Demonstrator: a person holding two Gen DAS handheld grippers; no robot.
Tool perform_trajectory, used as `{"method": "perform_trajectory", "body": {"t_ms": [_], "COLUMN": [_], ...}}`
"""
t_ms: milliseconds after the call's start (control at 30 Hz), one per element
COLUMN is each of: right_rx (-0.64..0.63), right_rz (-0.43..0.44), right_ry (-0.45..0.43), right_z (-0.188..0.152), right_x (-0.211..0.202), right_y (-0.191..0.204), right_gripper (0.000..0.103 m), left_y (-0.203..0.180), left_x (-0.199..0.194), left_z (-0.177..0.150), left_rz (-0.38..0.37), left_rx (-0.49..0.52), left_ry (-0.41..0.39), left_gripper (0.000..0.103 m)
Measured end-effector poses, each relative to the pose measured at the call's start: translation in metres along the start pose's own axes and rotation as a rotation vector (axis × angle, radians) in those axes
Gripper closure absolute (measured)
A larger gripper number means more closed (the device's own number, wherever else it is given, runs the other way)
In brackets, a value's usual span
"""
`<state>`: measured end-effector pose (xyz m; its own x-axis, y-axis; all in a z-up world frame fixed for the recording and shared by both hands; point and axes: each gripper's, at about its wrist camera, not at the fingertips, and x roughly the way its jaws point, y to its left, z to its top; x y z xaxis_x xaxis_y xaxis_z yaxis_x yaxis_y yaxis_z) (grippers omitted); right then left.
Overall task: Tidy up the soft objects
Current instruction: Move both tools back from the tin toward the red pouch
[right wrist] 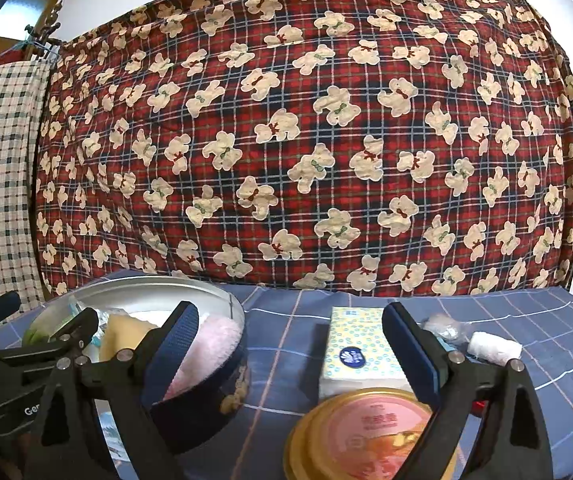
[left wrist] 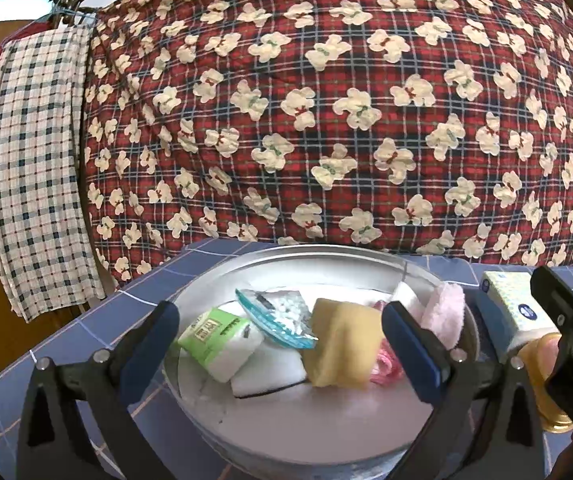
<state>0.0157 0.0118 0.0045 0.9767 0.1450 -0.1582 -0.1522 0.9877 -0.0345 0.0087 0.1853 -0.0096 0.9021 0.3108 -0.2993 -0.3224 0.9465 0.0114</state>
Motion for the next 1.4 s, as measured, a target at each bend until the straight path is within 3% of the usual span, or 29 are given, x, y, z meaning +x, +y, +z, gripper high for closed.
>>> {"method": "perform_trajectory", "body": {"t_ms": [733,1400], "right_rx": [-0.011,0.034], "right_rz": [-0.067,-0.211], "right_ry": [-0.003,0.026], "right_z": [-0.005,-0.008], "right_x": [-0.019,-0.024], "right_y": [-0.074,-0.164], "right_gripper": [0.008,0.008], "left_y": [-0.071,-0.13], "left_x": [-0.027,-0.048], "left_z": [-0.006,-0.012], "left_rz": [-0.067,-0.165], "left_rx": [0.11,0.16], "left_ry": [-0.014,-0.005], "left_gripper": [0.001,0.001]}}
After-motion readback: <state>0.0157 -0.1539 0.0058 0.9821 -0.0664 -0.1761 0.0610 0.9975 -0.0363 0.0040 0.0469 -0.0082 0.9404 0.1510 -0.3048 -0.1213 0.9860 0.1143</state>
